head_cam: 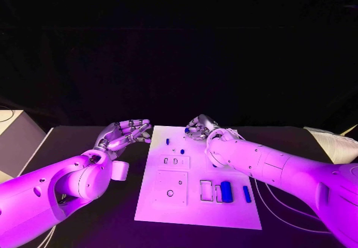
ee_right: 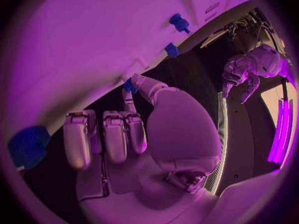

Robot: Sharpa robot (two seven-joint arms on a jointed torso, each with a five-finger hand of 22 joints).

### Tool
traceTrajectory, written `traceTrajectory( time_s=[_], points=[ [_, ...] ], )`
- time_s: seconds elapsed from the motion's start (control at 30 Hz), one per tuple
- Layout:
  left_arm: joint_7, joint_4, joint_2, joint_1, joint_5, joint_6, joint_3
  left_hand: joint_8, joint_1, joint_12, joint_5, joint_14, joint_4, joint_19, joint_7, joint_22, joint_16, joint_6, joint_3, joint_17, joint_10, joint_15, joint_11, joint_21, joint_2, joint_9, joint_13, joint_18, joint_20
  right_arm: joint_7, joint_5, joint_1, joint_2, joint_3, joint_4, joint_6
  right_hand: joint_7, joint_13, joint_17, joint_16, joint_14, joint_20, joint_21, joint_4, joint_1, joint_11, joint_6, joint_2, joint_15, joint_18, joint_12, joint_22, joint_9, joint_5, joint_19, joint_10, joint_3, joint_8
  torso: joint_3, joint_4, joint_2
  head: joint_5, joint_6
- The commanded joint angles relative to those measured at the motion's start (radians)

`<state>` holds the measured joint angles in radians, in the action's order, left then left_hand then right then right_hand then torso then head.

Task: Assemble the parts on the task board

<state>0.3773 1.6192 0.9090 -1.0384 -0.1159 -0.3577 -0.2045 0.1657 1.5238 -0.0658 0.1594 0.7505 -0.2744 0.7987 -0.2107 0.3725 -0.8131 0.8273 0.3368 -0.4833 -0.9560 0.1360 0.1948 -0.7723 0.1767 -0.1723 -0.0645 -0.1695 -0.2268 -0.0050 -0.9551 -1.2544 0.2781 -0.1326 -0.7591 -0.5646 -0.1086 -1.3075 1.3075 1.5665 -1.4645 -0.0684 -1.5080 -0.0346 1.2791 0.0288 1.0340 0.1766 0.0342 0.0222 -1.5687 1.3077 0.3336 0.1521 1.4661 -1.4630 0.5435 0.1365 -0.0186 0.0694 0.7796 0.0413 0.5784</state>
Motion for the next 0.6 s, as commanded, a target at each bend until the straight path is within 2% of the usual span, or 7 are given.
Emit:
traceTrajectory(
  time_s=[0.03,0.37,0.43,0.5,0.57,0.6],
  points=[
    [0.004,0.002,-0.002,-0.001,-0.004,0.009,-0.001,-0.003,0.009,-0.001,-0.003,-0.007,-0.002,-0.009,-0.035,0.002,-0.006,-0.007,-0.003,0.002,0.005,0.001,-0.001,-0.004,-0.001,0.002,-0.001,-0.011,0.000,-0.014,-0.020,0.002,0.001,0.000,0.000,0.028,0.000,-0.263,0.263,0.004,-0.106,0.006,-0.003,-0.001,-0.004,0.002,-0.009,-0.005,0.005,-0.007,-0.002,0.217,0.001,0.004,0.082,-0.108,-0.007,0.004,0.0000,-0.0014,0.000,-0.001,0.001],
    [0.002,0.001,-0.001,-0.001,-0.004,0.009,-0.001,-0.003,0.009,-0.001,-0.003,-0.007,-0.002,-0.009,-0.035,0.002,-0.006,-0.007,-0.003,0.002,0.005,0.001,-0.001,-0.004,-0.001,0.002,-0.001,-0.011,0.000,-0.019,-0.017,0.002,0.003,0.000,0.001,0.028,-0.006,-0.263,0.263,0.004,-0.106,0.004,-0.002,-0.004,-0.009,0.006,-0.027,0.003,0.002,-0.006,-0.002,0.217,-0.005,0.002,0.082,-0.108,-0.015,-0.009,-0.0004,0.0004,0.000,0.003,-0.001],
    [0.002,0.001,-0.001,-0.001,-0.004,0.009,-0.001,-0.003,0.009,-0.001,-0.003,-0.007,-0.002,-0.009,-0.035,0.002,-0.006,-0.007,-0.003,0.002,0.005,0.001,-0.001,-0.004,-0.001,0.002,-0.001,-0.011,0.000,-0.016,-0.015,0.002,0.002,0.000,0.000,0.032,-0.025,-0.263,0.263,0.004,-0.106,-0.005,-0.002,-0.012,-0.021,0.024,-0.085,0.023,-0.012,-0.007,-0.002,0.217,-0.023,0.005,0.082,-0.108,-0.032,-0.045,-0.0002,0.0001,0.000,0.003,-0.003],
    [0.002,0.001,-0.001,-0.001,-0.004,0.009,-0.001,-0.003,0.009,-0.001,-0.003,-0.007,-0.002,-0.009,-0.035,0.002,-0.006,-0.007,-0.003,0.002,0.005,0.001,-0.001,-0.004,-0.001,0.002,-0.001,-0.011,0.000,-0.012,-0.013,0.002,0.003,0.000,-0.001,0.036,-0.030,-0.263,0.263,0.004,-0.106,-0.011,-0.003,-0.015,-0.022,0.029,-0.102,0.027,-0.017,-0.007,-0.002,0.218,-0.030,0.007,0.082,-0.108,-0.040,-0.057,-0.0003,-0.0003,0.000,0.004,-0.003],
    [0.001,0.002,-0.001,-0.001,-0.004,0.009,-0.001,-0.004,0.009,0.000,-0.003,-0.008,-0.003,-0.011,-0.035,0.002,-0.007,-0.007,-0.003,0.003,0.006,0.001,-0.001,-0.005,-0.001,0.002,-0.001,-0.011,0.000,-0.009,-0.011,0.002,0.004,0.000,-0.003,0.040,-0.038,-0.263,0.263,0.004,-0.106,-0.017,-0.004,-0.019,-0.025,0.033,-0.162,0.041,-0.022,-0.007,-0.002,0.219,-0.048,-0.004,0.082,-0.108,-0.064,-0.077,-0.0008,-0.0001,0.000,0.003,-0.003],
    [0.001,0.002,-0.001,-0.001,-0.004,0.009,-0.001,-0.004,0.009,0.000,-0.003,-0.008,-0.003,-0.011,-0.035,0.002,-0.007,-0.007,-0.003,0.003,0.006,0.001,-0.001,-0.005,-0.001,0.002,-0.001,-0.011,0.000,-0.009,-0.011,0.002,0.004,0.000,-0.004,0.041,-0.039,-0.263,0.263,0.004,-0.106,-0.017,-0.005,-0.023,-0.024,0.028,-0.196,0.043,-0.020,-0.007,-0.002,0.220,-0.059,-0.007,0.083,-0.108,-0.077,-0.077,-0.0008,-0.0001,0.000,0.003,-0.003]
  ],
)
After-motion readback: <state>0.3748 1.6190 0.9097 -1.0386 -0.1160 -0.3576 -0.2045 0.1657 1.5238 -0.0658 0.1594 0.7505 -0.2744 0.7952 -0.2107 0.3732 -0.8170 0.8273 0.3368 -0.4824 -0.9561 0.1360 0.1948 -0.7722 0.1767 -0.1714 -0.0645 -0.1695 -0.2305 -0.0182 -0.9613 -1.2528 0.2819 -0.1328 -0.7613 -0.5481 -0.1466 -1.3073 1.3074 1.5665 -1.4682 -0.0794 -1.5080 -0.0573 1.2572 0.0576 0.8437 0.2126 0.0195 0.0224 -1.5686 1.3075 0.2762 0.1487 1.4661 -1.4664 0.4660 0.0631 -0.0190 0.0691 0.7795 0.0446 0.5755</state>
